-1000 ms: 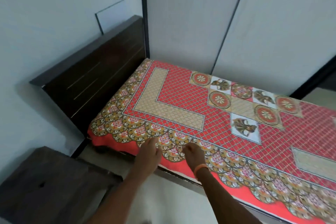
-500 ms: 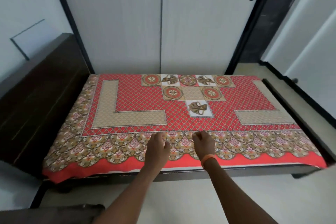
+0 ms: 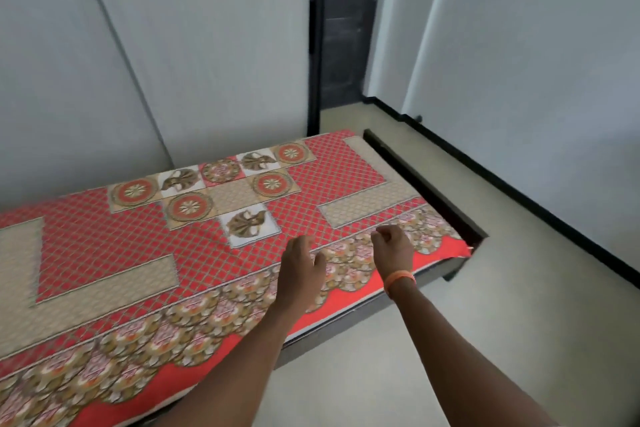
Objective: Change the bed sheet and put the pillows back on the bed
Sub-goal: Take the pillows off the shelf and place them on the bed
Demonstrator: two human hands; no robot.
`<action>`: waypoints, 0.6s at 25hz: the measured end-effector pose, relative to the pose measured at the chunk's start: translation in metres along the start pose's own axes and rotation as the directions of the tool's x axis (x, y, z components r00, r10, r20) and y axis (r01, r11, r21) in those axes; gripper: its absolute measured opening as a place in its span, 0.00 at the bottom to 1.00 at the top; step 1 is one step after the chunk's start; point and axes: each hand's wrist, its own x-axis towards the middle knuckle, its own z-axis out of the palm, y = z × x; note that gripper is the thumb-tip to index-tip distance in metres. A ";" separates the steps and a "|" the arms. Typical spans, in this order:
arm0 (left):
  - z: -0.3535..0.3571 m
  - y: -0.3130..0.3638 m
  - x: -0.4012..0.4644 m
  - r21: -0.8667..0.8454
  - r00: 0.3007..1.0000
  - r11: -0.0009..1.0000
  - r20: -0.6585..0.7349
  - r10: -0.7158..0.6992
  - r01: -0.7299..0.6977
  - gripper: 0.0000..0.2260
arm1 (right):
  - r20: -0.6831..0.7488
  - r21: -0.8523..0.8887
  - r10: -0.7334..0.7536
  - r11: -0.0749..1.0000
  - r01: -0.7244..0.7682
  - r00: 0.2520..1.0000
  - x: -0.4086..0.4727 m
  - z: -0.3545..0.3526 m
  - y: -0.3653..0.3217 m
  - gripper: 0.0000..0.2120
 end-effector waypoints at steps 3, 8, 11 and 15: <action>0.068 0.072 0.032 -0.075 0.998 0.997 0.045 0.032 -0.029 0.14 | -0.049 0.020 0.044 0.999 -0.043 0.998 0.069 -0.067 0.026 0.10; 0.183 0.188 0.088 -0.147 0.976 0.987 0.193 0.099 -0.071 0.15 | -0.218 0.086 0.154 0.987 -0.138 0.964 0.179 -0.174 0.069 0.10; 0.254 0.244 0.127 -0.194 0.947 0.976 0.282 0.152 -0.099 0.13 | -0.318 0.171 0.221 0.970 -0.173 0.922 0.237 -0.223 0.092 0.07; 0.374 0.330 0.181 -0.272 0.872 0.949 0.412 0.263 -0.157 0.13 | -0.459 0.206 0.284 0.956 -0.210 0.842 0.330 -0.303 0.120 0.09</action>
